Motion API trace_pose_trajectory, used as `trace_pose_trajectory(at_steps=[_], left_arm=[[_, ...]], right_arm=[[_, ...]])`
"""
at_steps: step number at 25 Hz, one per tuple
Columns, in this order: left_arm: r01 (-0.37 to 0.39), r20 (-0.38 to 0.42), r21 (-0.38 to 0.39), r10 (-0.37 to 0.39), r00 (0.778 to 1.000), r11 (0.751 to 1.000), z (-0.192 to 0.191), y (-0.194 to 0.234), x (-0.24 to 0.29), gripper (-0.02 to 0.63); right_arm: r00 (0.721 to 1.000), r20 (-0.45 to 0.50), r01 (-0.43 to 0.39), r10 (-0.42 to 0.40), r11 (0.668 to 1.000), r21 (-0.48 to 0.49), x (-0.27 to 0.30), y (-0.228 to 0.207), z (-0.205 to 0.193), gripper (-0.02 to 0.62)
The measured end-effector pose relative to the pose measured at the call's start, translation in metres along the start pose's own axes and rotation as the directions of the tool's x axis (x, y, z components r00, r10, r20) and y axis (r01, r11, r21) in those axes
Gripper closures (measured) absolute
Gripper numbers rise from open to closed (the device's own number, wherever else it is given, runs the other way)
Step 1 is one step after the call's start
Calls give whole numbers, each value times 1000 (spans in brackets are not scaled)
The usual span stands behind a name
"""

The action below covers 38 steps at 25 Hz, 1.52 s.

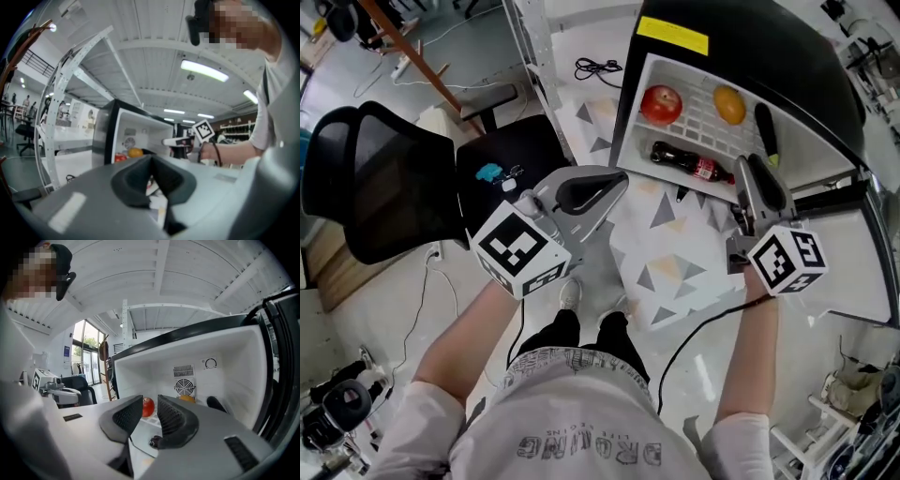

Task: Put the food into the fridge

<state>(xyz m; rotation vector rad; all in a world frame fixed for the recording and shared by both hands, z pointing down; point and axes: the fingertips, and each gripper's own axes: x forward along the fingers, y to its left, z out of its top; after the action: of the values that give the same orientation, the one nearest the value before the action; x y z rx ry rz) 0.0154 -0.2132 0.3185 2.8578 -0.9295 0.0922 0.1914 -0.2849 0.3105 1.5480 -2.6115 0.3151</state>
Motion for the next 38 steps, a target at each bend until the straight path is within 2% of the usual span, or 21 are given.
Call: trace_pose_trajectory(at_steps=[9,22,38], left_arm=[[33,8,28,-33,999,999,15,-13,-16,600],[89,3,47,-89,996,995,20,-32,-27,600],[96,11,6,-96,995,995,12,-43,-35,600]], right_arm=[[1000,12,-16,15,999,37,-33,32,-1,549],[999,37,-22,19,996,91,-73,66,-8,577],[999,38,-37,32,988,148,-98,86,-17,591]])
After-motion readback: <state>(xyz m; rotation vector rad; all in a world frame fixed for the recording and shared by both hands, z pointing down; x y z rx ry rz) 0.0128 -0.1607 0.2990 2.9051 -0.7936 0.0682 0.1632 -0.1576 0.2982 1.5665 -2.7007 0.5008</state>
